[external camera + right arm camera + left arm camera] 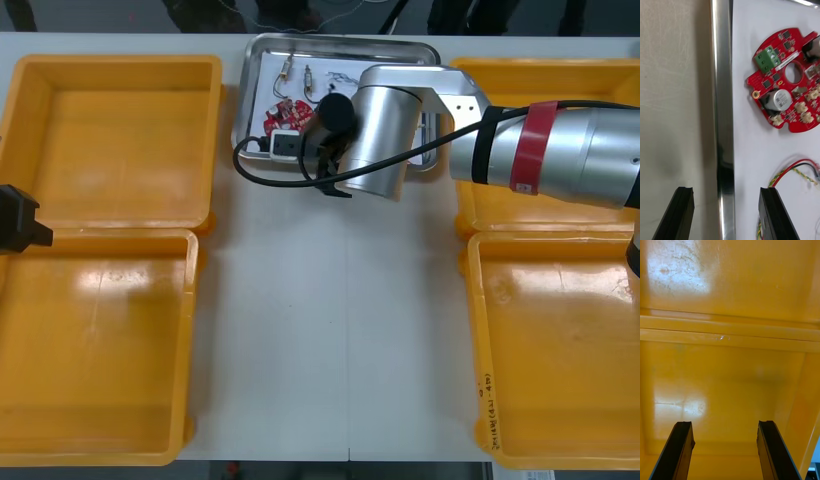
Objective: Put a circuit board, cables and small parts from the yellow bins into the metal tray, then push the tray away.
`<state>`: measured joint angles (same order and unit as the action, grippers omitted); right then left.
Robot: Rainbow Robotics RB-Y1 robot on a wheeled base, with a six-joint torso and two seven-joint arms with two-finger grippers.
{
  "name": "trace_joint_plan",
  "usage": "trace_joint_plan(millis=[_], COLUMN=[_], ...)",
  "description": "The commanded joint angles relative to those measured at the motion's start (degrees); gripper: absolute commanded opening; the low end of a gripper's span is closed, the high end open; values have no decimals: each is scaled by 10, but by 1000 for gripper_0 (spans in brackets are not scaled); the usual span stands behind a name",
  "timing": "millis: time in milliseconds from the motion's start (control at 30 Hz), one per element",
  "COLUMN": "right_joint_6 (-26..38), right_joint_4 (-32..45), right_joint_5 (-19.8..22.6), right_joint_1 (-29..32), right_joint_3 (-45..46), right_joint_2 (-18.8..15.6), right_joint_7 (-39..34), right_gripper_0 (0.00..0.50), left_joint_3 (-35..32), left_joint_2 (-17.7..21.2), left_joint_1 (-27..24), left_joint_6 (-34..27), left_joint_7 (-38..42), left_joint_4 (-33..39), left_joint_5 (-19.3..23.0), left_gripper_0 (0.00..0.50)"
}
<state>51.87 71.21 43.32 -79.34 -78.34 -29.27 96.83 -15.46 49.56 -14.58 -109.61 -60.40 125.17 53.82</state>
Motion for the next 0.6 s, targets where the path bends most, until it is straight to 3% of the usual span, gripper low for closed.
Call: trace_joint_plan(millis=[33, 233, 600], right_joint_6=[49, 131, 292], right_joint_4=[8, 57, 203], right_joint_5=[33, 61, 58], right_joint_1=[-31, -30, 14], right_joint_3=[57, 107, 190], right_joint_2=[18, 25, 25], right_joint_7=[32, 26, 3], right_gripper_0=[500, 500, 500], left_joint_3=[-17, -17, -17], left_joint_2=[25, 25, 25], left_joint_1=[9, 9, 9], left_joint_6=[-4, -4, -4], left_joint_7=[-37, -37, -37], left_joint_4=[15, 15, 15], left_joint_5=[4, 4, 4], left_gripper_0=[500, 500, 500])
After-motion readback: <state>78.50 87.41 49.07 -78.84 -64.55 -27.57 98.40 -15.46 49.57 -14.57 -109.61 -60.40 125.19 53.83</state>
